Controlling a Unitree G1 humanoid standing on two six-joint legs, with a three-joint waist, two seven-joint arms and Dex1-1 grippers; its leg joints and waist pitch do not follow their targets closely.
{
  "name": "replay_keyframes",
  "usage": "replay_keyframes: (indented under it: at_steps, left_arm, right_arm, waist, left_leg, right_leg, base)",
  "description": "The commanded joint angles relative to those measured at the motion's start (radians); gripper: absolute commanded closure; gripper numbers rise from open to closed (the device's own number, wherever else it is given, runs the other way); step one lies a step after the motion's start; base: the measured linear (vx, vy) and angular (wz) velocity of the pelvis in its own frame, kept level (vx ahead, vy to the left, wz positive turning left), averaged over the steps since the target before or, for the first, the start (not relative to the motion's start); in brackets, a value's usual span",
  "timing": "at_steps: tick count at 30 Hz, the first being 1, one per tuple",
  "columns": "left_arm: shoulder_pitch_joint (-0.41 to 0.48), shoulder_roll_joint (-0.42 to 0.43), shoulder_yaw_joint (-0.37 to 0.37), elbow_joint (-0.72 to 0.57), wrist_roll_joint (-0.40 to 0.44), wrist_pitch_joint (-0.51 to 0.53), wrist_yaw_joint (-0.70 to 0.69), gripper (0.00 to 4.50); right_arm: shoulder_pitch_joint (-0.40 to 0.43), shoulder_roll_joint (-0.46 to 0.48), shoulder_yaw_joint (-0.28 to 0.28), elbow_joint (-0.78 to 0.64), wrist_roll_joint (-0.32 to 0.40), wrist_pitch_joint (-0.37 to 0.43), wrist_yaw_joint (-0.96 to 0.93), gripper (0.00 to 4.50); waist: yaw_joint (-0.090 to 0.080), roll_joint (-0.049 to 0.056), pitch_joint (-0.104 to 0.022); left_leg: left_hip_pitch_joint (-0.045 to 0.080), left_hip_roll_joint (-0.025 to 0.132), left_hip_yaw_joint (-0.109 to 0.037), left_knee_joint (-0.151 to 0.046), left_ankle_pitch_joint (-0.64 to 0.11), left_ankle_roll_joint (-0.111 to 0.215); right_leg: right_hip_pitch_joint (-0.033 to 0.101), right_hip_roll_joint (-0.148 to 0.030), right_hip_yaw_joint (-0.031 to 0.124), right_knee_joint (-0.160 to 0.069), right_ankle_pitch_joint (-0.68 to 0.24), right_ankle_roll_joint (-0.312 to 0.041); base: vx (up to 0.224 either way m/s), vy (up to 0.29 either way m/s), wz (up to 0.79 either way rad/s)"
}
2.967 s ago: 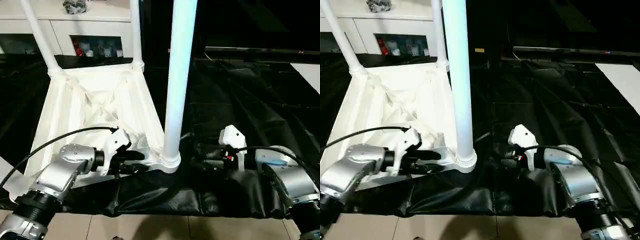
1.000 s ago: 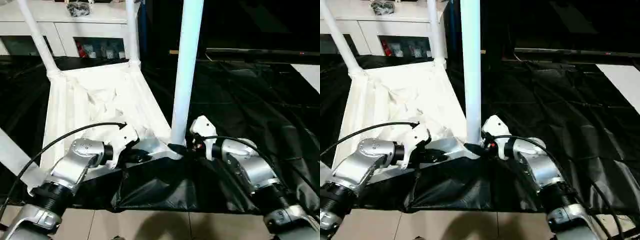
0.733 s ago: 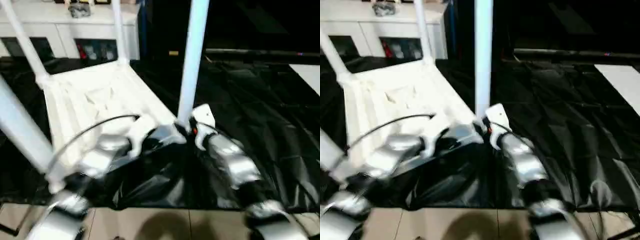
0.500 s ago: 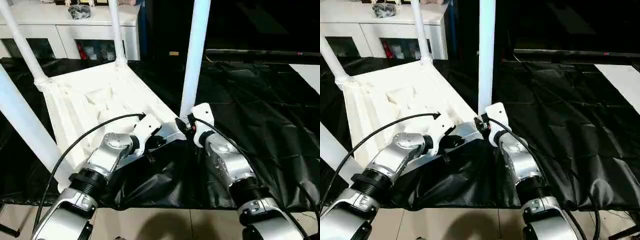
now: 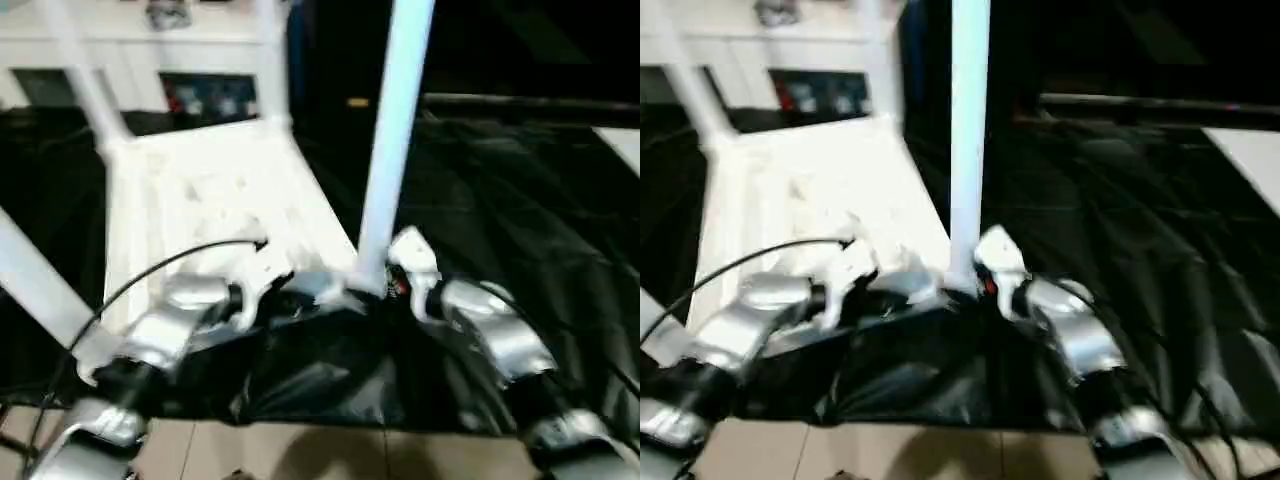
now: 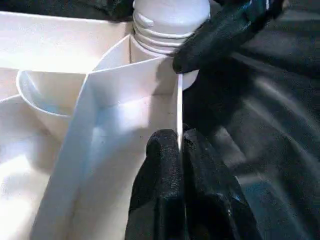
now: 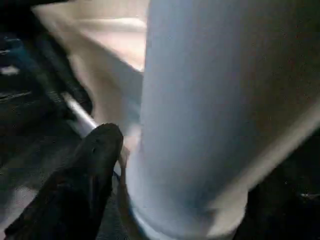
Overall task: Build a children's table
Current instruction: Rotate leg to tighten
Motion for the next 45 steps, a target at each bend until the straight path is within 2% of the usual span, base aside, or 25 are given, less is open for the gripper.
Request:
replay_keyframes:
  at_steps: [1, 2, 4, 6, 7, 10, 11, 14, 22, 24, 25, 27, 28, 31, 33, 36, 38, 39, 41, 42, 43, 45]
  left_arm:
    - [-0.010, -0.001, -0.015, -0.035, -0.042, -0.027, -0.060, 4.50]
    - [-0.010, 0.012, -0.021, -0.036, -0.040, -0.023, -0.085, 4.50]
    - [-0.011, 0.020, -0.026, -0.036, -0.033, -0.026, -0.094, 4.50]
    - [-0.014, 0.033, -0.032, -0.034, -0.020, -0.029, -0.113, 4.50]
    - [-0.017, 0.038, -0.036, -0.029, -0.012, -0.034, -0.117, 4.50]
    - [-0.023, 0.045, -0.039, -0.011, 0.003, -0.045, -0.124, 4.50]
    - [-0.024, 0.045, -0.040, -0.008, 0.004, -0.046, -0.123, 4.50]
    - [-0.026, 0.050, -0.043, -0.001, 0.009, -0.050, -0.129, 4.50]
    - [-0.025, 0.028, -0.021, 0.009, 0.012, -0.050, -0.079, 4.50]
    - [-0.051, -0.030, 0.006, 0.051, 0.041, -0.053, 0.064, 4.50]
    - [-0.059, -0.049, 0.014, 0.063, 0.049, -0.048, 0.109, 4.50]
    - [-0.070, -0.087, 0.018, 0.077, 0.062, -0.031, 0.177, 4.50]
    - [-0.074, -0.111, 0.016, 0.081, 0.068, -0.017, 0.208, 4.50]
    - [-0.083, -0.165, 0.012, 0.092, 0.082, 0.005, 0.280, 4.50]
    - [-0.089, -0.213, -0.006, 0.096, 0.098, 0.015, 0.316, 4.50]
    - [-0.095, -0.242, -0.036, 0.102, 0.123, 0.002, 0.324, 4.50]
    - [-0.098, -0.244, -0.045, 0.103, 0.130, -0.011, 0.310, 4.50]
    - [-0.097, -0.238, -0.048, 0.099, 0.131, -0.012, 0.300, 4.50]
    - [-0.090, -0.201, -0.048, 0.081, 0.129, -0.011, 0.264, 4.50]
    - [-0.088, -0.191, -0.046, 0.078, 0.127, -0.011, 0.255, 4.50]
    - [-0.087, -0.189, -0.044, 0.077, 0.128, -0.010, 0.252, 4.50]
    - [-0.080, -0.166, -0.036, 0.071, 0.124, -0.018, 0.224, 4.50]
  right_arm:
    - [0.002, -0.013, 0.024, -0.025, 0.016, -0.001, 0.046, 0.85]
    - [0.000, -0.021, 0.036, -0.026, 0.014, -0.013, 0.073, 0.85]
    - [-0.003, -0.024, 0.041, -0.024, 0.012, -0.016, 0.083, 0.85]
    - [-0.008, -0.023, 0.040, -0.028, 0.016, -0.008, 0.108, 1.01]
    - [-0.010, -0.024, 0.043, -0.027, 0.015, -0.005, 0.117, 1.12]
    - [-0.009, -0.036, 0.067, -0.034, 0.006, -0.007, 0.154, 1.32]
    - [-0.008, -0.038, 0.071, -0.034, 0.004, -0.006, 0.158, 1.53]
    - [-0.008, -0.032, 0.073, -0.032, 0.006, -0.007, 0.156, 1.71]
    - [0.017, -0.010, 0.063, -0.052, 0.025, 0.018, 0.150, 1.78]
    - [0.023, 0.041, 0.037, -0.024, -0.005, 0.044, 0.001, 1.79]
    - [0.020, 0.063, 0.026, -0.007, -0.020, 0.053, -0.062, 1.80]
    - [0.007, 0.122, -0.007, 0.039, -0.037, 0.078, -0.208, 1.80]
    - [-0.001, 0.157, -0.025, 0.064, -0.041, 0.084, -0.282, 1.80]
    - [-0.022, 0.235, -0.064, 0.113, -0.046, 0.114, -0.441, 1.80]
    - [-0.050, 0.298, -0.075, 0.158, -0.058, 0.119, -0.553, 1.80]
    - [-0.073, 0.344, -0.067, 0.187, -0.074, 0.094, -0.604, 1.80]
    - [-0.080, 0.357, -0.071, 0.190, -0.078, 0.063, -0.594, 1.80]
    - [-0.080, 0.356, -0.077, 0.190, -0.071, 0.057, -0.576, 1.45]
    - [-0.073, 0.328, -0.084, 0.166, -0.039, 0.060, -0.486, 1.45]
    - [-0.070, 0.321, -0.086, 0.158, -0.030, 0.064, -0.464, 1.08]
    - [-0.071, 0.319, -0.087, 0.159, -0.026, 0.066, -0.460, 1.05]
    - [-0.070, 0.295, -0.082, 0.152, -0.026, 0.059, -0.435, 0.91]
  waist:
    - [-0.002, -0.006, -0.067]
    - [-0.001, -0.008, -0.068]
    - [-0.002, -0.007, -0.068]
    - [-0.005, -0.007, -0.067]
    - [-0.005, -0.013, -0.066]
    - [-0.004, -0.013, -0.065]
    - [-0.003, -0.013, -0.064]
    - [-0.002, -0.016, -0.062]
    - [-0.002, -0.015, -0.064]
    - [-0.002, -0.013, -0.059]
    - [-0.003, -0.015, -0.056]
    - [-0.007, -0.018, -0.055]
    - [-0.011, -0.018, -0.053]
    - [-0.019, -0.018, -0.051]
    - [-0.025, -0.017, -0.051]
    - [-0.030, -0.017, -0.052]
    - [-0.032, -0.015, -0.053]
    - [-0.031, -0.016, -0.053]
    - [-0.031, -0.015, -0.053]
    - [-0.030, -0.015, -0.055]
    - [-0.031, -0.015, -0.056]
    - [-0.031, -0.013, -0.057]
  left_leg:
    - [0.010, 0.017, 0.005, -0.065, -0.194, 0.058]
    - [0.008, 0.017, 0.006, -0.063, -0.170, 0.062]
    - [0.006, 0.016, 0.005, -0.064, -0.166, 0.061]
    - [0.007, 0.016, 0.005, -0.065, -0.181, 0.057]
    - [0.008, 0.016, 0.005, -0.065, -0.183, 0.056]
    - [0.012, 0.017, 0.006, -0.065, -0.195, 0.050]
    - [0.012, 0.017, 0.007, -0.066, -0.200, 0.048]
    - [0.012, 0.017, 0.006, -0.067, -0.212, 0.040]
    - [0.012, 0.016, 0.006, -0.065, -0.202, 0.037]
    - [0.015, 0.017, 0.007, -0.067, -0.219, 0.032]
    - [0.018, 0.015, 0.008, -0.069, -0.248, 0.018]
    - [0.015, 0.012, 0.004, -0.071, -0.275, -0.004]
    - [0.016, 0.012, 0.000, -0.073, -0.294, -0.017]
    - [0.019, 0.009, -0.004, -0.074, -0.330, -0.024]
    - [0.020, 0.007, -0.006, -0.073, -0.342, -0.027]
    - [0.018, 0.008, -0.008, -0.075, -0.351, -0.020]
    - [0.013, 0.007, -0.008, -0.076, -0.356, -0.018]
    - [0.014, 0.008, -0.008, -0.076, -0.357, -0.017]
    - [0.013, 0.008, -0.007, -0.076, -0.357, -0.013]
    - [0.012, 0.009, -0.008, -0.077, -0.357, -0.006]
    - [0.008, 0.010, -0.008, -0.078, -0.342, -0.003]
    - [0.008, 0.011, -0.006, -0.077, -0.323, -0.001]
  right_leg:
    - [0.042, -0.045, 0.034, -0.063, -0.196, -0.223]
    - [0.045, -0.044, 0.032, -0.057, -0.145, -0.239]
    - [0.049, -0.045, 0.031, -0.054, -0.128, -0.248]
    - [0.050, -0.045, 0.032, -0.055, -0.141, -0.246]
    - [0.050, -0.046, 0.032, -0.055, -0.151, -0.244]
    - [0.048, -0.047, 0.034, -0.059, -0.171, -0.240]
    - [0.048, -0.047, 0.034, -0.060, -0.178, -0.238]
    - [0.047, -0.048, 0.035, -0.063, -0.214, -0.228]
    - [0.048, -0.047, 0.035, -0.060, -0.193, -0.231]
    - [0.043, -0.046, 0.036, -0.067, -0.221, -0.227]
    - [0.039, -0.046, 0.037, -0.073, -0.277, -0.215]
    - [0.041, -0.050, 0.036, -0.079, -0.369, -0.184]
    - [0.037, -0.051, 0.035, -0.083, -0.427, -0.164]
    - [0.030, -0.051, 0.033, -0.095, -0.513, -0.125]
    - [0.027, -0.052, 0.031, -0.099, -0.545, -0.112]
    - [0.025, -0.051, 0.031, -0.102, -0.536, -0.100]
    - [0.027, -0.050, 0.031, -0.099, -0.509, -0.107]
    - [0.027, -0.050, 0.031, -0.099, -0.503, -0.107]
    - [0.027, -0.049, 0.032, -0.097, -0.482, -0.115]
    - [0.031, -0.050, 0.032, -0.095, -0.469, -0.119]
    - [0.033, -0.050, 0.033, -0.091, -0.438, -0.129]
    - [0.035, -0.049, 0.034, -0.087, -0.399, -0.145]
  base:
    - [0.000, 0.000, 0.00]
    - [0.000, 0.000, 0.00]
    - [0.000, 0.000, 0.00]
    - [0.000, 0.000, 0.00]
    - [0.000, 0.000, 0.00]
    - [0.000, 0.000, 0.00]
    - [0.000, 0.000, 0.00]
    - [0.000, 0.000, 0.00]
    - [0.000, 0.000, 0.00]
    - [0.000, 0.000, 0.00]
    - [0.000, 0.000, 0.00]
    - [0.000, 0.000, 0.00]
    - [0.000, 0.000, 0.00]
    - [0.000, 0.000, 0.00]
    - [0.000, 0.000, 0.00]
    - [0.000, 0.000, 0.00]
    - [0.000, 0.000, 0.00]
    - [0.000, 0.000, 0.00]
    - [0.000, 0.000, 0.00]
    - [0.000, 0.000, 0.00]
    - [0.000, 0.000, 0.00]
    - [0.000, 0.000, 0.00]
